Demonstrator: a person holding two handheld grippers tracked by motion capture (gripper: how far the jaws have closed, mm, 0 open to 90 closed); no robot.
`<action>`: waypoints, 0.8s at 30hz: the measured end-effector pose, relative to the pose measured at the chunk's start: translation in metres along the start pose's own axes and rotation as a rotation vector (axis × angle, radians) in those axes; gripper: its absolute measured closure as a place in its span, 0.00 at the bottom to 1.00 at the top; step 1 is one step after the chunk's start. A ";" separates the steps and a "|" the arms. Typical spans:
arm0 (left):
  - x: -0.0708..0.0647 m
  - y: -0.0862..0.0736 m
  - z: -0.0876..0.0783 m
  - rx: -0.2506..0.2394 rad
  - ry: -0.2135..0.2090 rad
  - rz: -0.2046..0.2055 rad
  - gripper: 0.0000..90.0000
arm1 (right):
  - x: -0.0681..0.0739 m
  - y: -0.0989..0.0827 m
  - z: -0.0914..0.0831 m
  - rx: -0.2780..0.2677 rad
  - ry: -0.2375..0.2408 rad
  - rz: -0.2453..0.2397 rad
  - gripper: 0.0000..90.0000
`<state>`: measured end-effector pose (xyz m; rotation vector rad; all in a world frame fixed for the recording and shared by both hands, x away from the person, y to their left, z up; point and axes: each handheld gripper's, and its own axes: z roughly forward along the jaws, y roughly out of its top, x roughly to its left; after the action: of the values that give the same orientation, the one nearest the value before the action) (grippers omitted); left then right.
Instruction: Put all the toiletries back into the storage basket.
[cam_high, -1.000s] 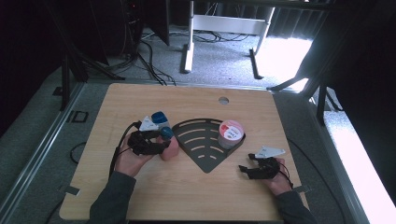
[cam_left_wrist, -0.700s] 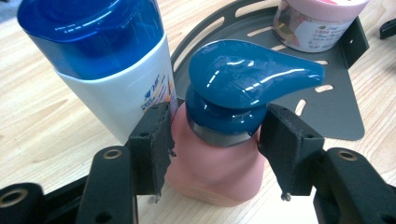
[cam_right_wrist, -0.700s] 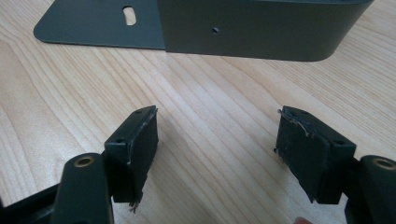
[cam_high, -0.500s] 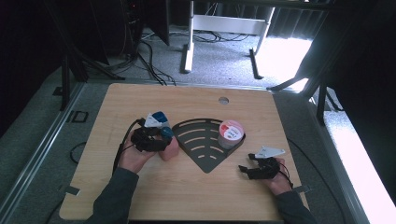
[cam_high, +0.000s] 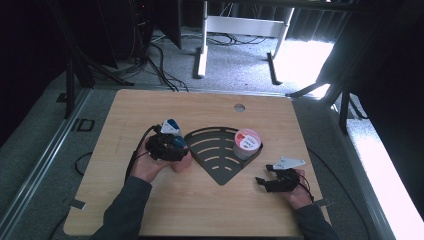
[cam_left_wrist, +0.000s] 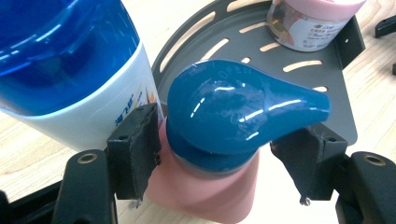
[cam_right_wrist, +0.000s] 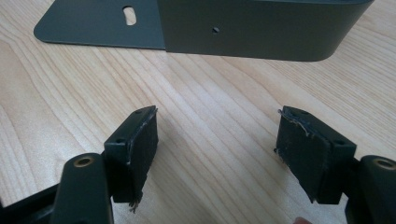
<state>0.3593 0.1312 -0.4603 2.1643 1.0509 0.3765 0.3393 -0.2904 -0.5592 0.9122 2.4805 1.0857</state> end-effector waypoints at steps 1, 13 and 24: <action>0.000 0.000 0.000 0.000 0.001 0.000 0.37 | 0.000 0.000 0.000 0.000 0.000 0.000 0.32; 0.001 0.002 0.002 -0.037 0.016 -0.002 0.50 | 0.000 0.000 0.000 0.001 0.001 0.003 0.32; -0.004 0.002 0.001 -0.049 0.046 0.035 0.55 | 0.000 0.000 0.000 0.001 0.002 0.003 0.32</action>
<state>0.3586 0.1267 -0.4593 2.1420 1.0200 0.4659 0.3392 -0.2904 -0.5591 0.9156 2.4818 1.0869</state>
